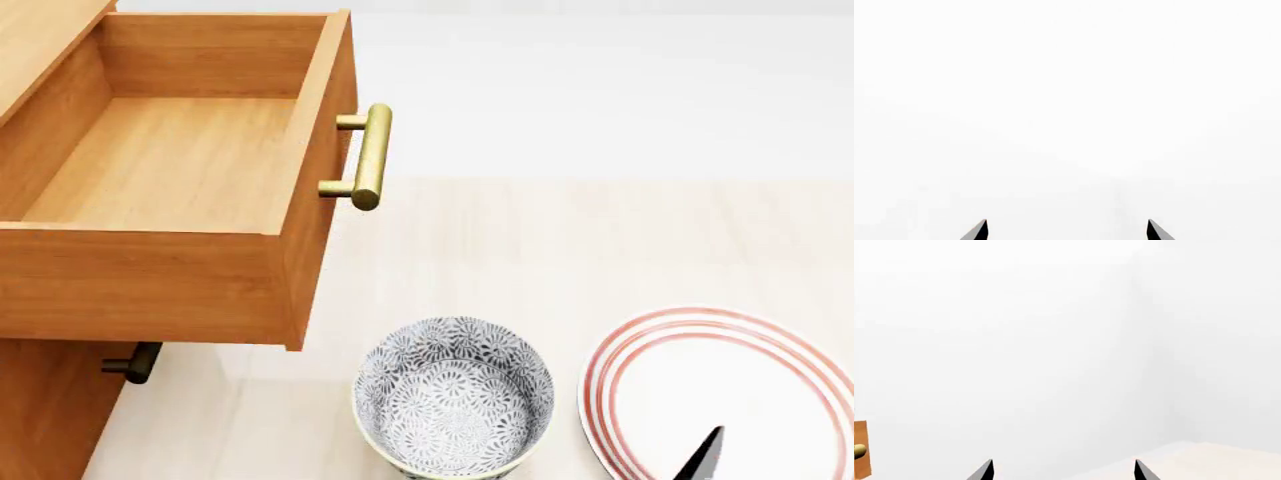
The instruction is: Open the top drawer of the cabinet.
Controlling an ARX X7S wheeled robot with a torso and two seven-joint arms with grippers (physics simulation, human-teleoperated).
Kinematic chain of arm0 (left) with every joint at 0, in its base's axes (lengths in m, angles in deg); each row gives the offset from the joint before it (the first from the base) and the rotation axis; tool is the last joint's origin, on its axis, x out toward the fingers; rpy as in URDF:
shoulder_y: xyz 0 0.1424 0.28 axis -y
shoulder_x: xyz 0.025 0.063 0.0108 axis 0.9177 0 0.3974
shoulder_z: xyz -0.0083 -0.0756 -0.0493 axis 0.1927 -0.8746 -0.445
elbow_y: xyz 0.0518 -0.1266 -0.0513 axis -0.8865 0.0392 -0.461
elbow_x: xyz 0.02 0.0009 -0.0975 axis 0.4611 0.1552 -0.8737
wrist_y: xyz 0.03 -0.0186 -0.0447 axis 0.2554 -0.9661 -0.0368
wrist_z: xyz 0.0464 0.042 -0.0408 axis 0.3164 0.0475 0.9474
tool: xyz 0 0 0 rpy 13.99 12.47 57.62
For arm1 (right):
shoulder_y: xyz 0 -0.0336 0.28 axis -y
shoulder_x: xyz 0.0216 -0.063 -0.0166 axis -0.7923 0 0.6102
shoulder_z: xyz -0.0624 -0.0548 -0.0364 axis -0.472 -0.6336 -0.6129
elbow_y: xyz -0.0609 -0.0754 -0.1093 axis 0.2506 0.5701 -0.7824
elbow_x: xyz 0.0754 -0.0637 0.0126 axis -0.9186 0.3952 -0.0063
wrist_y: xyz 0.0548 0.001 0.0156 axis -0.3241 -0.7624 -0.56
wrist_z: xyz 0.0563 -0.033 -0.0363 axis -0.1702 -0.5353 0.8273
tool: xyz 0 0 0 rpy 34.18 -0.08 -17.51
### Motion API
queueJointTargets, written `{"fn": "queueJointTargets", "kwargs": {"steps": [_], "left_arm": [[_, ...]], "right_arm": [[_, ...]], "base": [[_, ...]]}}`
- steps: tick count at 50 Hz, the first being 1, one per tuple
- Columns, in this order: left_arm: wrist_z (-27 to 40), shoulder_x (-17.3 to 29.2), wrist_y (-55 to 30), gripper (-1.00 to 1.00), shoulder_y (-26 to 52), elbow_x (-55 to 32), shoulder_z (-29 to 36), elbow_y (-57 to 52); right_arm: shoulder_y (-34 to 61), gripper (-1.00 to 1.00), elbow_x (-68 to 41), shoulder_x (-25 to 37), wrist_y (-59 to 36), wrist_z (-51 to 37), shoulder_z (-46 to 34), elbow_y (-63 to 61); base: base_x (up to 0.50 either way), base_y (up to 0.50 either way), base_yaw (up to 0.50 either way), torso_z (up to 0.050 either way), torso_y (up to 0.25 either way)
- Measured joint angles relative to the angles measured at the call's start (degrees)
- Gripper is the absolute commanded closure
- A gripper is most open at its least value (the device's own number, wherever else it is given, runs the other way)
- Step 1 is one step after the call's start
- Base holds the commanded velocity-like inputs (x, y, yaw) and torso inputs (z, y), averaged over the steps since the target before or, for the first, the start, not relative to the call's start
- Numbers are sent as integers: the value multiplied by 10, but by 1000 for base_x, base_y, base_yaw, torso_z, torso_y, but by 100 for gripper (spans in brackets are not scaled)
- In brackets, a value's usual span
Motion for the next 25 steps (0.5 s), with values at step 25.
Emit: {"fn": "queueJointTargets", "kwargs": {"steps": [25], "left_arm": [[-1, -19, 24, -100, -204, 109, -377, -72]], "right_arm": [[1, -100, 57, 19, 166, -39, 156, -59]], "base": [[0, 0, 0, 0, 0]]}}
